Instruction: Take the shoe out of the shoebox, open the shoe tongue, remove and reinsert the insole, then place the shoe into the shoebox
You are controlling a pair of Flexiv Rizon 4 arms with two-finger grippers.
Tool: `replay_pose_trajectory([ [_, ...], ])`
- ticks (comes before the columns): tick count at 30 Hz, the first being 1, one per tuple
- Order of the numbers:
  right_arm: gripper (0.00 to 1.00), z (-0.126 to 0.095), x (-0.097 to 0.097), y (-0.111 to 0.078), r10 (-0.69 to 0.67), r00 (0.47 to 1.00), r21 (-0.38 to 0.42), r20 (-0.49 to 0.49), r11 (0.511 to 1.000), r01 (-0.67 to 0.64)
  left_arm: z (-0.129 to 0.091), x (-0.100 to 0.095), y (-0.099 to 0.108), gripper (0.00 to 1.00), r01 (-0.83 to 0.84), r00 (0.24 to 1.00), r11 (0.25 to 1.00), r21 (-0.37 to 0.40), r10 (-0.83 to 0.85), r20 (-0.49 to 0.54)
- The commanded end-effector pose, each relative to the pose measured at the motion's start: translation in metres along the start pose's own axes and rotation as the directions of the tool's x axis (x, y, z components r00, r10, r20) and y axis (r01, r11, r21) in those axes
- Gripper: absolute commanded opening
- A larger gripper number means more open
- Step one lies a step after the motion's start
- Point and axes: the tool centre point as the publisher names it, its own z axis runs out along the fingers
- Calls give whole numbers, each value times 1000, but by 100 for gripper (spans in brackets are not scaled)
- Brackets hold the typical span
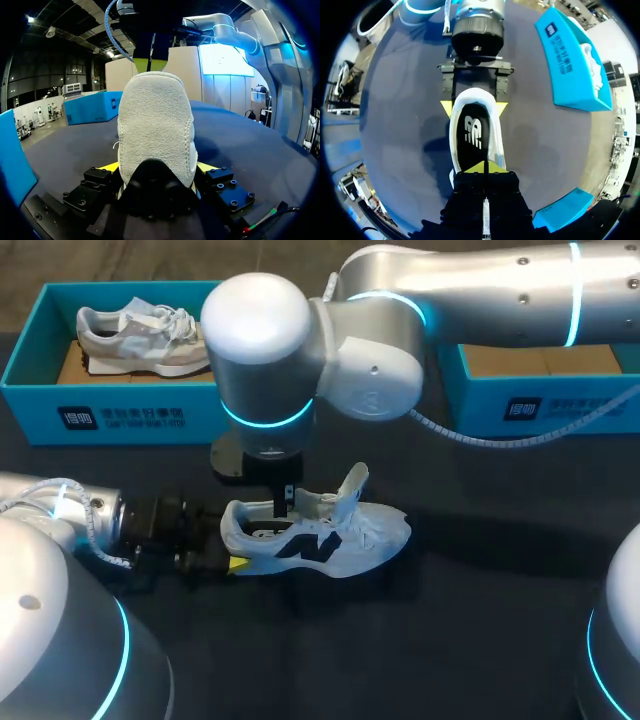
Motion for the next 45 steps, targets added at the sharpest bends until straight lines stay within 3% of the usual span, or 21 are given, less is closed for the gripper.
replay_pose_trajectory([
  [1,0,9,-2,9,-4,1000,23,-20,1000,5,-2,1,4,0,-1,1000,1000,-1,1,1],
  [16,0,28,18,-5,41,992,82,-117,996,-31,-2,1,4,0,-1,1000,1000,-1,1,1],
  [24,0,42,8,-6,64,990,94,-127,994,-52,-2,1,4,0,-1,1000,1000,-1,1,1],
  [30,0,55,12,-10,80,985,100,-153,993,-66,-2,1,4,0,-1,1000,1000,-1,1,1],
  [45,0,57,14,-11,121,982,118,-143,987,-105,-2,1,4,0,-1,1000,1000,-1,1,1],
])
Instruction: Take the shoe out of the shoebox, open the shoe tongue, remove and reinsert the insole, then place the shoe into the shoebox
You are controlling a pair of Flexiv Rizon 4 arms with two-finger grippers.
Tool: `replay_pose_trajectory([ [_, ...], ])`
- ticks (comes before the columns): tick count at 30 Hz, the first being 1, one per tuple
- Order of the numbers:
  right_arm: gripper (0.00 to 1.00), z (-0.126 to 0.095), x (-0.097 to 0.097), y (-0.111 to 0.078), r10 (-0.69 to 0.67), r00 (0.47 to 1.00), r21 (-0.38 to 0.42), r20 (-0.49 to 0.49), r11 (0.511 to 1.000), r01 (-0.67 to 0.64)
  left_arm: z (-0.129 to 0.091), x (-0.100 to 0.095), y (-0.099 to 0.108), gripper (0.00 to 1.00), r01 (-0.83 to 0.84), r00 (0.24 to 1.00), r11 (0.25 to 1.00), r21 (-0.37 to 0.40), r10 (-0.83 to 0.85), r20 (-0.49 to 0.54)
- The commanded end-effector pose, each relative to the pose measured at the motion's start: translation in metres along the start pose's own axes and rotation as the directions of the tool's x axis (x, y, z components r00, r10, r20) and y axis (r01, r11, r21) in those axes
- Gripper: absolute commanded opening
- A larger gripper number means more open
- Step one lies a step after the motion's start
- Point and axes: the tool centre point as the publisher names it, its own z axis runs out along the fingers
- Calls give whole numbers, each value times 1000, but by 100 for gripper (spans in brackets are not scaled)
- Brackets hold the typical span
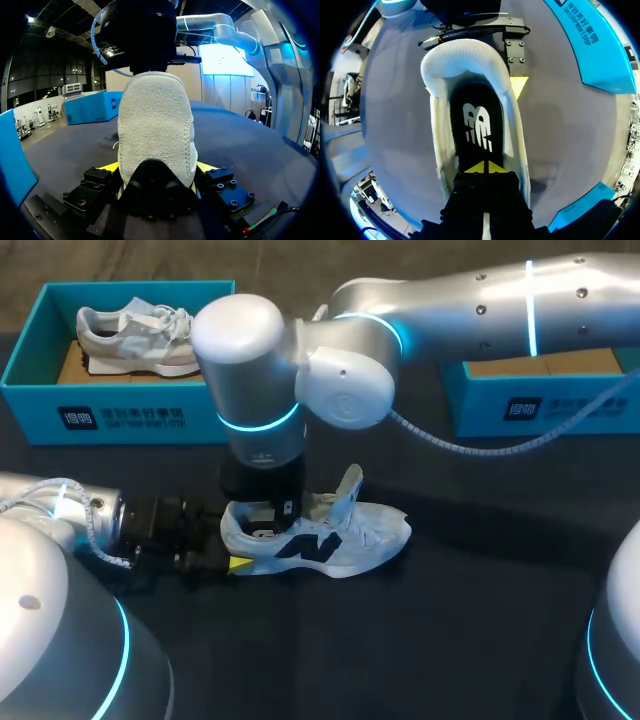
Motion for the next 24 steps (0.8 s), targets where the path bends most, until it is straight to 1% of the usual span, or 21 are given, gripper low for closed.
replay_pose_trajectory([
  [1,0,0,-1,-1,22,1000,5,13,1000,-22,-2,1,4,0,-1,1000,1000,-1,1,1],
  [7,0,2,-6,-1,51,998,-12,37,999,-50,-2,1,4,0,-1,1000,1000,-1,1,1],
  [8,10,2,-6,0,50,998,-13,37,999,-49,-2,1,4,0,-1,1000,1000,-1,1,1],
  [9,23,3,-6,0,48,998,-13,37,999,-47,-2,1,4,0,-1,1000,1000,-1,1,1],
  [10,30,4,-6,1,47,998,-12,36,999,-46,-2,1,4,0,-1,1000,1000,-1,1,1],
  [11,35,4,-6,2,46,998,-11,34,999,-46,-2,1,4,0,-1,1000,1000,-1,1,1],
  [15,44,7,-5,2,47,999,-8,27,999,-47,-2,1,4,0,-1,1000,1000,-1,1,1],
  [24,44,10,-8,4,46,999,-11,26,999,-45,-2,1,4,0,-1,1000,1000,-1,1,1],
])
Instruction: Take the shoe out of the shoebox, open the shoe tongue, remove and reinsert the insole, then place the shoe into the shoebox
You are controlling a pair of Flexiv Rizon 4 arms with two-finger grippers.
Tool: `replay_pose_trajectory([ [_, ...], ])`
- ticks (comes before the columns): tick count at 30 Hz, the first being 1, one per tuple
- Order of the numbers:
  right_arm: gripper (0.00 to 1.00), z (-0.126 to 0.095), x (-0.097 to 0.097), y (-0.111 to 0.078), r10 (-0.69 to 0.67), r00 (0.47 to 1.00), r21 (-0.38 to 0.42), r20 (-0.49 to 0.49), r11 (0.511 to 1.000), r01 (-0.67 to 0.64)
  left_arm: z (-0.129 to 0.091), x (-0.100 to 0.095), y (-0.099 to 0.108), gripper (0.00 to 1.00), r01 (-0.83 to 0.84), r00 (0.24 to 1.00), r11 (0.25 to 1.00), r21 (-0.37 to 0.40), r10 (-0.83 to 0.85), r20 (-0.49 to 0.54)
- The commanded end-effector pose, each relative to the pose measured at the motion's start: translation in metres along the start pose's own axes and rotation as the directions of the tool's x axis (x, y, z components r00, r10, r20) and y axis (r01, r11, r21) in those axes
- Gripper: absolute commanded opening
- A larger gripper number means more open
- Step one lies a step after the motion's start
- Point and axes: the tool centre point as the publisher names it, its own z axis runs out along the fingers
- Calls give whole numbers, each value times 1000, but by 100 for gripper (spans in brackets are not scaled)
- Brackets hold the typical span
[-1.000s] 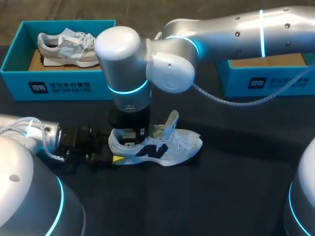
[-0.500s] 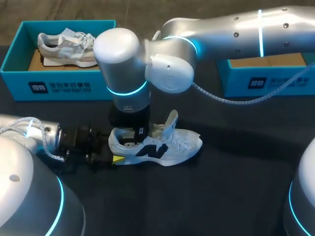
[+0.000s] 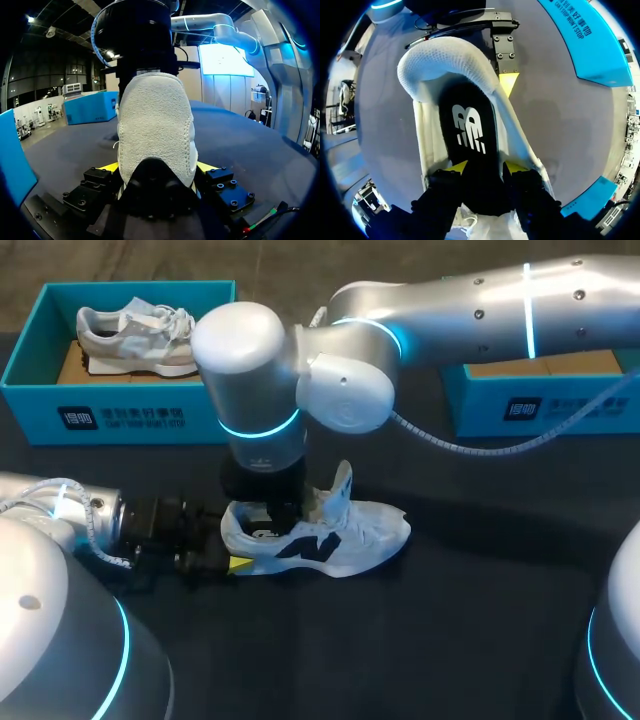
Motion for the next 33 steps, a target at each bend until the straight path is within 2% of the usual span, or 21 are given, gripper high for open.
replay_pose_trajectory([
  [1,44,4,-3,2,-1,1000,-1,-2,1000,1,-2,1,4,0,-2,1000,1000,-1,2,1],
  [13,46,22,-2,4,-51,997,-15,-63,999,51,-2,1,4,0,-2,1000,1000,-1,2,1],
  [20,44,34,5,5,-66,992,-14,-104,998,65,-2,1,4,0,-2,1000,1000,-1,2,1],
  [23,40,37,10,4,-69,991,-12,-117,998,68,-2,1,4,0,-2,1000,1000,-1,2,1],
  [27,26,38,16,0,-69,988,-7,-139,998,69,-2,1,4,0,-2,1000,1000,-1,2,1],
  [30,2,38,20,-3,-67,986,-4,-150,998,67,-2,1,4,0,-2,1000,1000,-1,2,1],
  [33,0,38,22,-9,-55,986,1,-158,998,56,-2,1,4,0,-2,1000,1000,-1,2,1],
])
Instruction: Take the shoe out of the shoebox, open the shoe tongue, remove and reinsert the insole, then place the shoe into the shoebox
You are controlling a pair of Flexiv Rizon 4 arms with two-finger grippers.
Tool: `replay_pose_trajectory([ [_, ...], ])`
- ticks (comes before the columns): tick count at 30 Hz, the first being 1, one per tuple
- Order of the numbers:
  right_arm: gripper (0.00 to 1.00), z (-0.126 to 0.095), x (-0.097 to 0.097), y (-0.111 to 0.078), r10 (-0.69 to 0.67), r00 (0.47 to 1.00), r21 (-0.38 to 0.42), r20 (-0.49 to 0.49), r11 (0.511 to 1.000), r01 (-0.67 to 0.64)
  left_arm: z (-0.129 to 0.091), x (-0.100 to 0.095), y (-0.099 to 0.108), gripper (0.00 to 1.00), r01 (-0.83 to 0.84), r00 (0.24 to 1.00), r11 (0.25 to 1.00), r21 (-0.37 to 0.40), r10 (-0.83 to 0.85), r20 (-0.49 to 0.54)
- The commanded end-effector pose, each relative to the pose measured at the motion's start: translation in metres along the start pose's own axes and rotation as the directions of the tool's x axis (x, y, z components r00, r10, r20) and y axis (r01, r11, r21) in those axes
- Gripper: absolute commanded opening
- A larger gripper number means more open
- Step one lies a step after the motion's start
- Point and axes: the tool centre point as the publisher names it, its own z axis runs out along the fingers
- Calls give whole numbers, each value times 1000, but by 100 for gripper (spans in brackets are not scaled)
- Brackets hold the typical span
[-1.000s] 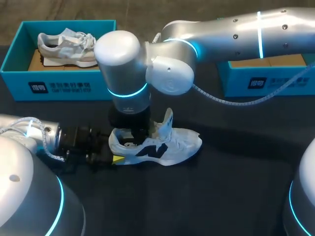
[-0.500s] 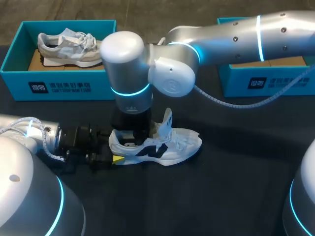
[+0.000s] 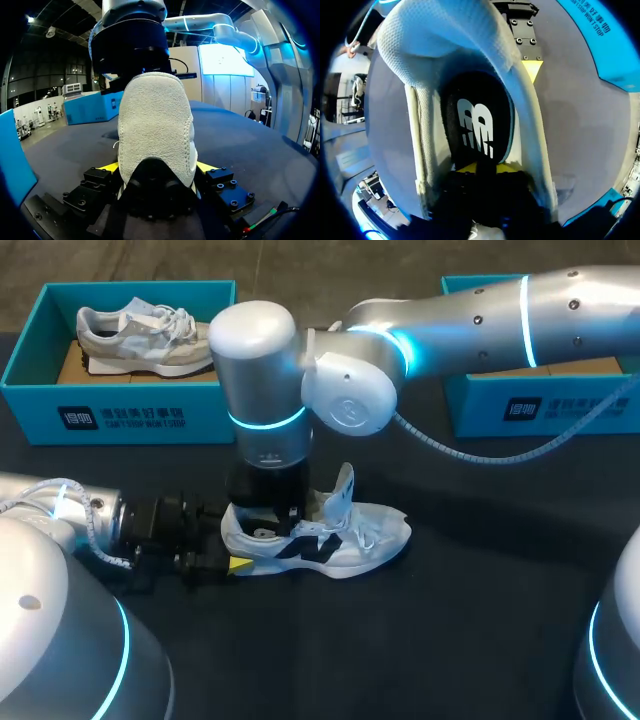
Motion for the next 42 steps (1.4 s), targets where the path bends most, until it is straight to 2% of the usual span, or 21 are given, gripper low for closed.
replay_pose_trajectory([
  [1,0,16,7,-5,6,1000,0,-6,1000,-6,-2,1,4,0,-1,1000,1000,-1,1,1],
  [10,0,-2,6,-29,55,998,-11,19,998,-55,-2,1,4,0,-1,1000,1000,-1,1,1],
  [18,0,-21,-1,-45,27,999,-97,41,995,-23,-2,1,4,0,-1,1000,1000,-1,1,1],
  [32,0,-56,-15,-34,-104,993,-160,58,981,112,-2,1,4,0,-1,1000,1000,-1,1,1],
  [42,0,-73,-15,-8,-222,974,-203,39,953,226,-2,1,4,0,-1,1000,1000,-1,1,1],
])
